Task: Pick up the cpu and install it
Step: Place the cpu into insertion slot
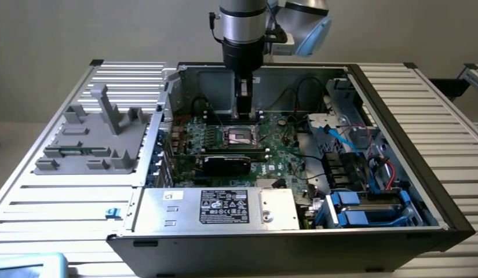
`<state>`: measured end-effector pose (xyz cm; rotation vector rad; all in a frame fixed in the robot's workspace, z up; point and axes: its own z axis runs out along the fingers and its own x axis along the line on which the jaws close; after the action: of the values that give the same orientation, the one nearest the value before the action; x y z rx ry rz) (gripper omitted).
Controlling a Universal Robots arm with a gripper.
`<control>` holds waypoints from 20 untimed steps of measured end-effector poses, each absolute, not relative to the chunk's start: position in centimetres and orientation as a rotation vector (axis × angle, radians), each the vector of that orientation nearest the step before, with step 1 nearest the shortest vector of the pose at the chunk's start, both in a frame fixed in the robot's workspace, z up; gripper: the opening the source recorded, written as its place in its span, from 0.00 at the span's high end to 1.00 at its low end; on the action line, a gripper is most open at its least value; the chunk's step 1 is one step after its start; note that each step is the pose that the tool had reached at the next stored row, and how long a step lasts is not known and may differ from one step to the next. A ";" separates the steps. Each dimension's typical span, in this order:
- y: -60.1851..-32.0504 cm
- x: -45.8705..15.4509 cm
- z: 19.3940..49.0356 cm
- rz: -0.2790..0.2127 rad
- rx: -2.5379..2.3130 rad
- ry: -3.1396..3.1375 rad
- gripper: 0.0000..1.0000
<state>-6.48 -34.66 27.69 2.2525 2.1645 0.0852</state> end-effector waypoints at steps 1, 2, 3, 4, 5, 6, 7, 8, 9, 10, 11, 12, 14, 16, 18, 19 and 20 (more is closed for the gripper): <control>-34.7 -6.5 27.5 0.085 2.254 2.163 0.46; -34.7 -6.5 27.3 0.086 2.256 2.161 0.46; -34.7 -6.5 27.1 0.086 2.258 2.159 0.46; -34.7 -6.5 27.0 0.086 2.260 2.158 0.46; -34.7 -6.5 26.8 0.086 2.262 2.156 0.46; -34.7 -6.5 26.6 0.087 2.263 2.155 0.46; -34.7 -6.5 26.4 0.087 2.265 2.153 0.46; -34.7 -6.5 26.2 0.088 2.266 2.152 0.46; -34.7 -6.5 26.0 0.089 2.267 2.152 0.46; -34.7 -6.5 25.9 0.090 2.268 2.153 0.46; -34.8 -6.5 25.7 0.092 2.269 2.153 0.46; -34.8 -6.5 25.5 0.094 2.270 2.154 0.46; -34.8 -6.7 25.2 0.098 2.272 2.155 0.46; -34.8 -7.0 25.0 0.103 2.270 2.154 0.46; -34.8 -7.2 24.7 0.113 2.265 2.150 0.46; -34.8 -7.2 24.7 0.120 2.262 2.147 0.46; -34.8 -7.3 24.5 0.125 2.259 2.145 0.46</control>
<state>-7.26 -34.79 24.55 2.2593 2.1447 0.1249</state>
